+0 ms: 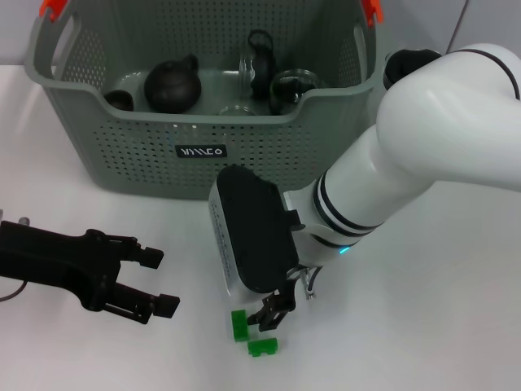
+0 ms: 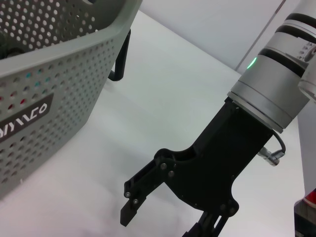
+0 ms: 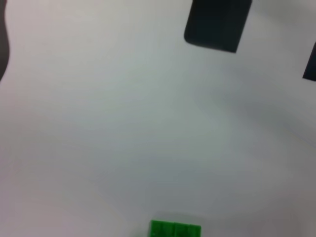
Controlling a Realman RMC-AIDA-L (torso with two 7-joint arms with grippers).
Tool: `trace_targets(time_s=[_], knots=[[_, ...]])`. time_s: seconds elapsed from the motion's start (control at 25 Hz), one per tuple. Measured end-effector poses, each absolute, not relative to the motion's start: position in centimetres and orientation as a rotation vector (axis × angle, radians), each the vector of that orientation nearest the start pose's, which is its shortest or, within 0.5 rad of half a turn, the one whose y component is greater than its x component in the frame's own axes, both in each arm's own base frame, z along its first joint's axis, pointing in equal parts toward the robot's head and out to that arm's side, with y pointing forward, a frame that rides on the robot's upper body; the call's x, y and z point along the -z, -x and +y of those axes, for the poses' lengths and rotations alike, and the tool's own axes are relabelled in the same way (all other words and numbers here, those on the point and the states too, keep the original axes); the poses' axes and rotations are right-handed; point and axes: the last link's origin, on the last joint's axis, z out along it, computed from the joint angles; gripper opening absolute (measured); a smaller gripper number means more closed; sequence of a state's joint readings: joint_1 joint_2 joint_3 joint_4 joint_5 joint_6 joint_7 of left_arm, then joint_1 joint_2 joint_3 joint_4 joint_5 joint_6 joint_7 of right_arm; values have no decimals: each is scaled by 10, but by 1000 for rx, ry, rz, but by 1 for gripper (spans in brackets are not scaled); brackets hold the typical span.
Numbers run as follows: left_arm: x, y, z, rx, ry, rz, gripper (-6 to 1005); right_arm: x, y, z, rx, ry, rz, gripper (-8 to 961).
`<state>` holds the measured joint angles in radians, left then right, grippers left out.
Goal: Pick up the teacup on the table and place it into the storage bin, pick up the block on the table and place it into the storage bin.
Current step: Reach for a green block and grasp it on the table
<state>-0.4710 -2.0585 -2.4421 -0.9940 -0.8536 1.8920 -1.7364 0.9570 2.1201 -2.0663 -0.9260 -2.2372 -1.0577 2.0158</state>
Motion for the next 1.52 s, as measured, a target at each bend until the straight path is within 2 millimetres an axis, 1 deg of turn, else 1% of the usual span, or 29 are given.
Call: trace_targets(time_s=[0.36,0.44,0.64,0.72,0.92,1.04,1.24,1.52], knots=[[-45,271,290,304,2961,-911,963,157,-96,332,607,3013,-495,915],[-45,272,290,303,2961,-912,963,153,-94,334,600,3016,-474,915],[-46,272,289,300,2963,-916,963,137,-89,334,599,3069,-386,915],[-47,272,289,300,2963,-917,963,131,-90,333,617,3101,-332,915],[-47,272,290,299,2963,-915,963,118,-94,324,729,3187,-191,915],[-47,272,291,298,2962,-909,963,113,-95,319,790,3218,-133,915],[-47,271,292,300,2963,-892,962,117,-96,313,837,3226,-121,914],[-47,272,293,298,2955,-890,962,136,-95,308,806,3191,-211,914]])
